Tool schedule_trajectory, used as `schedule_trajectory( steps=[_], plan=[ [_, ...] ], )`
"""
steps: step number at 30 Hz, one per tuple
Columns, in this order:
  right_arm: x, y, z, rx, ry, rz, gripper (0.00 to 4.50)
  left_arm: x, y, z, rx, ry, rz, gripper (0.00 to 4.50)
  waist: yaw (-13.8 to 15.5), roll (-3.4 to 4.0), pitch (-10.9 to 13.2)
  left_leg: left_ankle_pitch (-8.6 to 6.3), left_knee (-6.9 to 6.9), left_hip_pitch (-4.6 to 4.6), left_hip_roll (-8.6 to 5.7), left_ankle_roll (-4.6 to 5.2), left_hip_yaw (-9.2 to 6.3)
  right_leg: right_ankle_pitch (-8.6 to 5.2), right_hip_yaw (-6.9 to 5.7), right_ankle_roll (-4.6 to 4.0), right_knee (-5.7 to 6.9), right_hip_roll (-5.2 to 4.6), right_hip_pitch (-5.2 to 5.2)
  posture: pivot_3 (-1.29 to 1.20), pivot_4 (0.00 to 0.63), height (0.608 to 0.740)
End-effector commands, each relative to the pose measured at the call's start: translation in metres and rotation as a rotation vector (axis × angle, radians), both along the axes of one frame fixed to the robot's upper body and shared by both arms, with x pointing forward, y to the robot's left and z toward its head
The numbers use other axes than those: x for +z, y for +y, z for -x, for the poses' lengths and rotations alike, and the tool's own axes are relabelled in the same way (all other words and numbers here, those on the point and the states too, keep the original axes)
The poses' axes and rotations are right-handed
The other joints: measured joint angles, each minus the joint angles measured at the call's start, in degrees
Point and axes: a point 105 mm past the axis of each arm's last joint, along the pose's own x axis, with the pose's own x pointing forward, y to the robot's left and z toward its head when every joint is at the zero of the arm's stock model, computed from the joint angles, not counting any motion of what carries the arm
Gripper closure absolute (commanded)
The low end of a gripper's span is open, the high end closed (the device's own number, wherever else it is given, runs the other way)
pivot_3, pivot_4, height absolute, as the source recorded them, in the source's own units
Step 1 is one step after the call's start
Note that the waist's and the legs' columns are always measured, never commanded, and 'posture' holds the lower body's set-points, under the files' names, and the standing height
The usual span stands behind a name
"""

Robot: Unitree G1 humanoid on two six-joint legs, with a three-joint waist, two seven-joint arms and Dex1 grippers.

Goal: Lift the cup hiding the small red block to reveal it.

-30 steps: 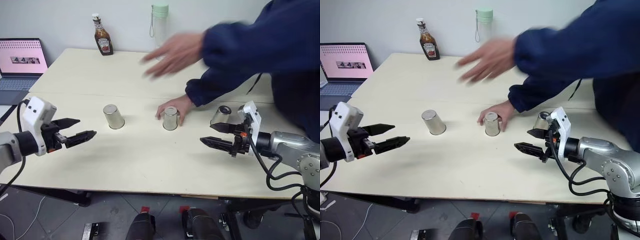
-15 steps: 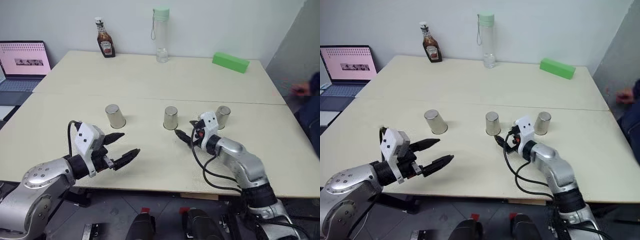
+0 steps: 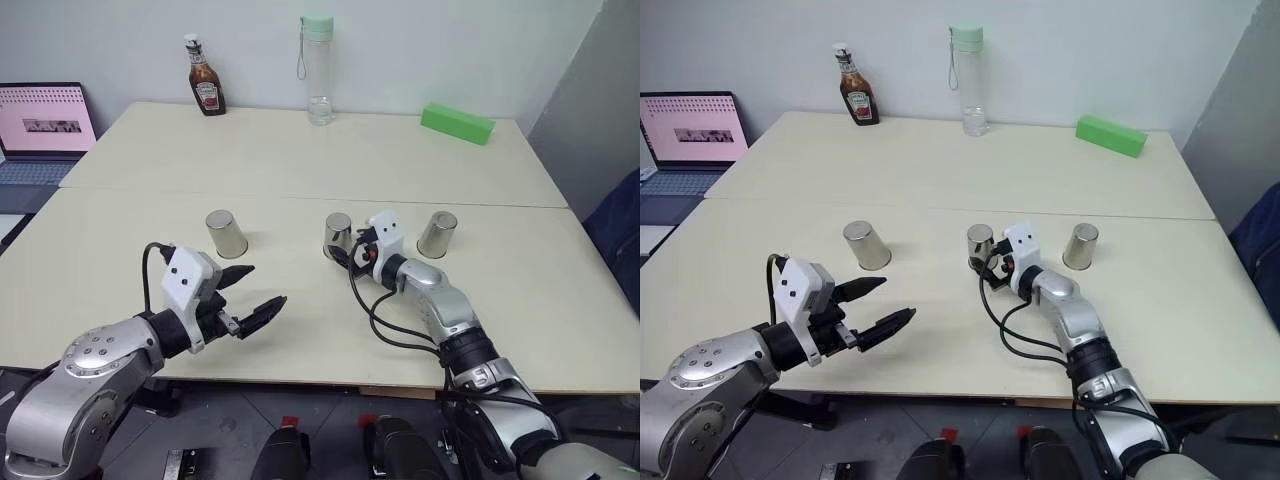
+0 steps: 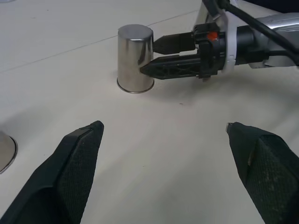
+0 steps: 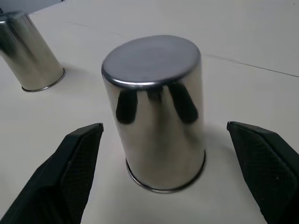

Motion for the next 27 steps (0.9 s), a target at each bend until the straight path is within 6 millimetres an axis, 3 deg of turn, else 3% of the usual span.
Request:
schedule_trajectory(
  steps=[1,3,12,18,22,24,27],
  plan=[
    [0.021,0.005,-0.009,0.008,-0.077,-0.031,0.0,0.009,-0.002,-0.002,-0.01,-0.039,-0.005,0.02,0.01,0.01,0.01,0.0,0.0,0.0,0.0,0.0,0.0,0.0,0.0,0.0,0.0,0.0,0.0,0.0,0.15,0.74],
    [0.02,0.007,-0.01,0.015,-0.076,-0.031,0.0,0.008,-0.003,-0.003,-0.011,-0.04,-0.004,0.02,0.05,0.01,0.0,0.0,-0.01,-0.01,0.0,0.0,-0.02,0.0,-0.02,-0.01,-0.01,0.0,0.0,0.0,0.15,0.74],
    [0.022,0.001,-0.012,0.007,-0.101,-0.048,1.78,0.008,-0.002,-0.009,-0.022,-0.038,-0.004,0.0,-0.01,0.01,0.01,0.0,-0.04,-0.01,-0.01,0.0,-0.02,0.09,-0.02,-0.18,-0.02,-0.03,-0.01,0.0,0.15,0.74],
    [0.066,-0.002,0.006,0.043,-0.186,-0.111,1.79,0.009,-0.001,-0.013,-0.026,-0.038,-0.005,0.0,0.01,0.05,0.03,0.0,-0.06,-0.05,-0.01,0.0,-0.04,0.05,-0.02,-0.11,-0.02,-0.02,-0.04,0.0,0.15,0.74],
    [0.094,-0.025,0.018,-0.022,-0.202,-0.144,1.79,0.007,0.0,-0.013,-0.021,-0.036,-0.007,0.0,0.18,0.06,0.04,0.0,-0.06,-0.22,-0.01,-0.01,-0.15,0.04,-0.13,-0.14,-0.05,-0.09,-0.11,0.0,0.15,0.74],
    [0.096,-0.036,0.02,-0.068,-0.199,-0.112,1.79,0.006,-0.001,-0.013,-0.024,-0.033,-0.005,0.0,0.21,0.05,0.03,0.0,-0.06,-0.25,-0.01,-0.01,-0.18,0.03,-0.16,-0.13,-0.05,-0.1,-0.13,0.0,0.15,0.74],
    [0.083,-0.048,0.02,-0.123,-0.166,-0.033,1.79,0.004,-0.002,-0.014,-0.025,-0.03,-0.007,0.0,0.26,0.05,0.03,0.0,-0.05,-0.24,-0.04,-0.01,-0.2,-0.05,-0.18,-0.06,-0.07,-0.11,-0.1,0.0,0.15,0.74]
  ],
)
